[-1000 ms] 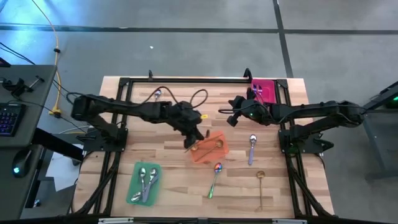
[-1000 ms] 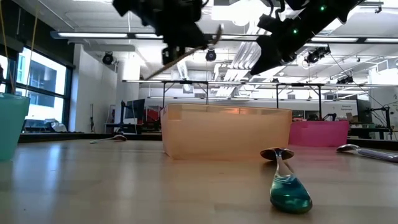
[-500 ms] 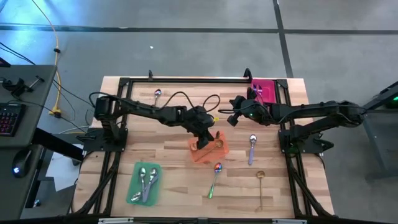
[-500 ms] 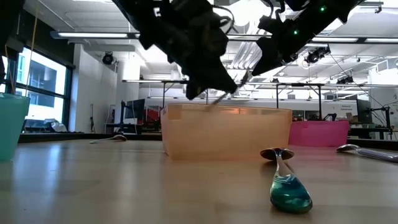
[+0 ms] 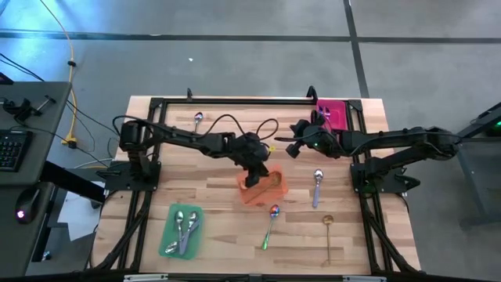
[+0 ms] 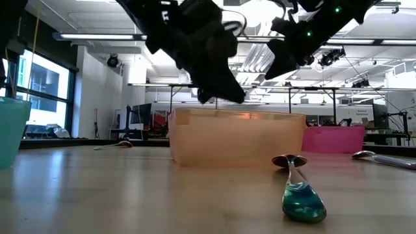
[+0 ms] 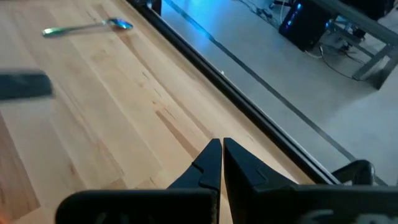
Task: Sort silverware by color (type)
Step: Put the top gold spoon into the orange bin, then adjust the orange bin on the table
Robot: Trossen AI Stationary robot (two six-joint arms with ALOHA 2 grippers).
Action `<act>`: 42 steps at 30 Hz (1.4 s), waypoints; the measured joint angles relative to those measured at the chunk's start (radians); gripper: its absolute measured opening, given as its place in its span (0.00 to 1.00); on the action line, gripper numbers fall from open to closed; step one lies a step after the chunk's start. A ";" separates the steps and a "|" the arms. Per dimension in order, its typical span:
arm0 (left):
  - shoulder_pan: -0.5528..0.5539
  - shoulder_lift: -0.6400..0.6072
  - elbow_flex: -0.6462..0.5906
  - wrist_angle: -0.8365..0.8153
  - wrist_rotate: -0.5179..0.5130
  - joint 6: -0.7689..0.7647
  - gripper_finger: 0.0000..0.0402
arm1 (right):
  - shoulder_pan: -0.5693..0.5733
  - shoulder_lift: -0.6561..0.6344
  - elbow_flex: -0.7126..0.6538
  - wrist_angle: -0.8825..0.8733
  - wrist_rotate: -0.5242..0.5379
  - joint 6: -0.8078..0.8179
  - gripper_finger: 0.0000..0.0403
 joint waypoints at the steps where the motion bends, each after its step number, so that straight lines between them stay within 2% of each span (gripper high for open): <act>1: -0.003 -0.010 0.000 -0.001 0.000 0.026 0.18 | 0.000 0.000 0.000 -0.014 0.001 0.007 0.00; 4: -0.016 -0.045 -0.034 0.035 0.000 0.074 0.18 | 0.005 0.000 0.000 -0.043 0.003 0.024 0.00; 7: -0.036 -0.090 -0.112 0.137 0.000 0.078 0.13 | 0.005 0.000 0.000 -0.052 0.002 0.023 0.00; 13: -0.073 -0.222 -0.352 0.478 0.008 0.047 0.01 | 0.033 0.000 0.000 -0.036 -0.002 0.021 0.00; 17: -0.091 -0.322 -0.538 0.712 -0.007 0.027 0.02 | 0.098 0.000 0.001 -0.005 -0.063 0.020 0.00; 25: -0.073 -0.486 -0.841 0.973 -0.106 0.013 0.00 | 0.275 0.055 0.015 0.039 -0.194 0.017 0.00; 29: -0.065 -0.536 -0.913 1.020 -0.112 0.012 0.00 | 0.362 0.167 0.080 0.060 -0.309 -0.029 0.00; 32: -0.061 -0.564 -0.940 1.023 -0.156 0.017 0.00 | 0.413 0.304 0.154 0.028 -0.335 -0.040 0.00; 38: -0.047 -0.574 -0.955 1.004 -0.224 0.034 0.00 | 0.477 0.594 0.433 -0.170 -0.337 -0.011 0.00; 42: -0.039 -0.569 -0.955 0.994 -0.236 0.042 0.00 | 0.505 0.733 0.643 -0.321 -0.337 -0.014 0.00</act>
